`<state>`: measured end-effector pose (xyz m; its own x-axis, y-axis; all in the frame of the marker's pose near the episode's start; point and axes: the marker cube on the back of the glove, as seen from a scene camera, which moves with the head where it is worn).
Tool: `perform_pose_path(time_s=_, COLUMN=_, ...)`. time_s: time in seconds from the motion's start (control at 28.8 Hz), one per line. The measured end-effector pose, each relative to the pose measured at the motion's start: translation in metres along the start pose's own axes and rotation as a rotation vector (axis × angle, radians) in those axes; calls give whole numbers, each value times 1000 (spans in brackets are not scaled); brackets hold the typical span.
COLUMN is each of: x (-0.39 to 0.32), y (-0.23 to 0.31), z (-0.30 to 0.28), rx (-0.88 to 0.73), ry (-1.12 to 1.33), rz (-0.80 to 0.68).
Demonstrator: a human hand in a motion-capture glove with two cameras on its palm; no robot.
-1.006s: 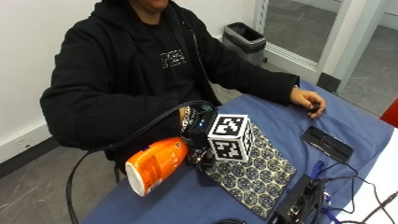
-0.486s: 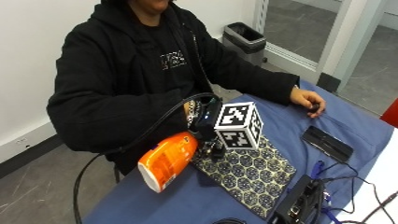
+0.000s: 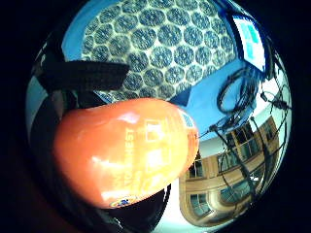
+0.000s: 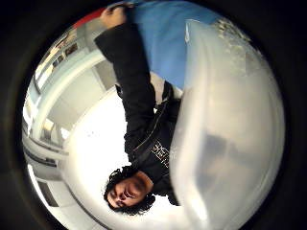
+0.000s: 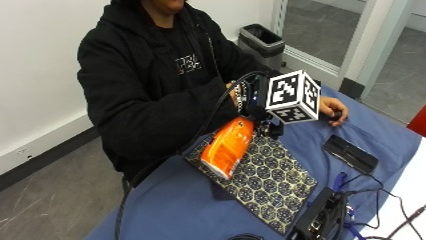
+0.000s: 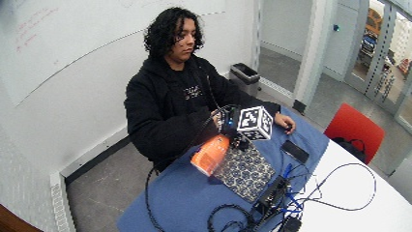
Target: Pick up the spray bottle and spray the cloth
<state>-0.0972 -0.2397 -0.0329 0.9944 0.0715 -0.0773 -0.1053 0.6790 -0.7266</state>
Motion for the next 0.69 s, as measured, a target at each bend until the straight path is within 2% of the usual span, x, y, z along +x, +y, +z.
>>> perform_pose_path(time_s=0.31, x=-39, y=-25, z=-39, rx=129, ry=-92, rz=-188)
perform_pose_path(time_s=0.69, x=-66, y=-64, z=-74, rx=317, ry=-345, rz=-382)
